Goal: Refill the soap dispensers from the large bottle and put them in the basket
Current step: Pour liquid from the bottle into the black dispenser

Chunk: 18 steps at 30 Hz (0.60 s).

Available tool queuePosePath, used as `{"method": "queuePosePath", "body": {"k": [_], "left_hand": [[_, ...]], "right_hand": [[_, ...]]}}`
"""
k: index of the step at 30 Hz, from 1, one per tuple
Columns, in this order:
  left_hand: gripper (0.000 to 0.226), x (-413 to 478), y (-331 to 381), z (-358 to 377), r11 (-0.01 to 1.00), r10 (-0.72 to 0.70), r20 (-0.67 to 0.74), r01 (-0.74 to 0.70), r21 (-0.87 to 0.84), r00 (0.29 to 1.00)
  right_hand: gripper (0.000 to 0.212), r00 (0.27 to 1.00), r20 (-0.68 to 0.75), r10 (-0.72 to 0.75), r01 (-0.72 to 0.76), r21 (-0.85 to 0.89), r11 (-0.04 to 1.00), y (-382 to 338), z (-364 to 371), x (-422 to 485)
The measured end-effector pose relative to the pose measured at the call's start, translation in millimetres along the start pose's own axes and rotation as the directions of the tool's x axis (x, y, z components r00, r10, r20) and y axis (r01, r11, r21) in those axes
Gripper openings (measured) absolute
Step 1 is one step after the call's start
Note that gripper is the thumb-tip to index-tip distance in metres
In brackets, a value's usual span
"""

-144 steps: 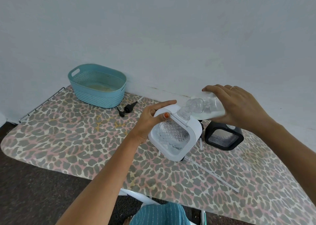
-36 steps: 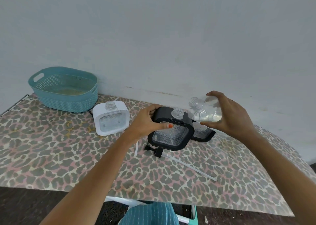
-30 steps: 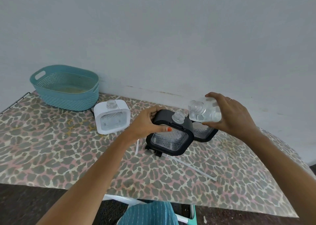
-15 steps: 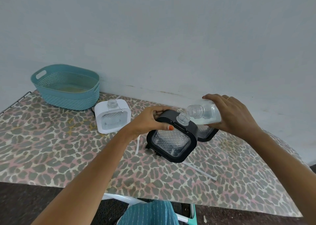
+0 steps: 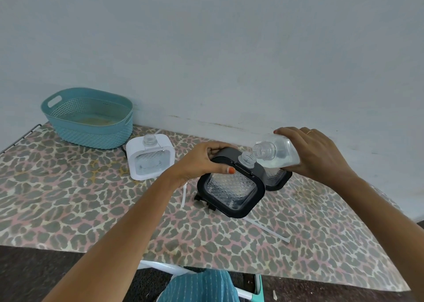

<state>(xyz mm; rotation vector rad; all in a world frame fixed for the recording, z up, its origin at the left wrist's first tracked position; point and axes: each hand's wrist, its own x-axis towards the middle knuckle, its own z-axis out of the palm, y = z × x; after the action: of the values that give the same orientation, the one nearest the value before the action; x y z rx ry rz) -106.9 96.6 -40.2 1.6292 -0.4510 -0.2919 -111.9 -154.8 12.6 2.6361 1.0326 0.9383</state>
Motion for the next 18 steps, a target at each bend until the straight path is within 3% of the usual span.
{"method": "queuePosePath", "body": {"k": [18], "left_hand": [[0.043,3.8,-6.1,0.0,1.0,0.006,0.006,-0.006,0.028,1.0]], "right_hand": [[0.084,0.998,0.011,-0.061,0.062,-0.058,0.996,6.4,3.1,1.8]]}}
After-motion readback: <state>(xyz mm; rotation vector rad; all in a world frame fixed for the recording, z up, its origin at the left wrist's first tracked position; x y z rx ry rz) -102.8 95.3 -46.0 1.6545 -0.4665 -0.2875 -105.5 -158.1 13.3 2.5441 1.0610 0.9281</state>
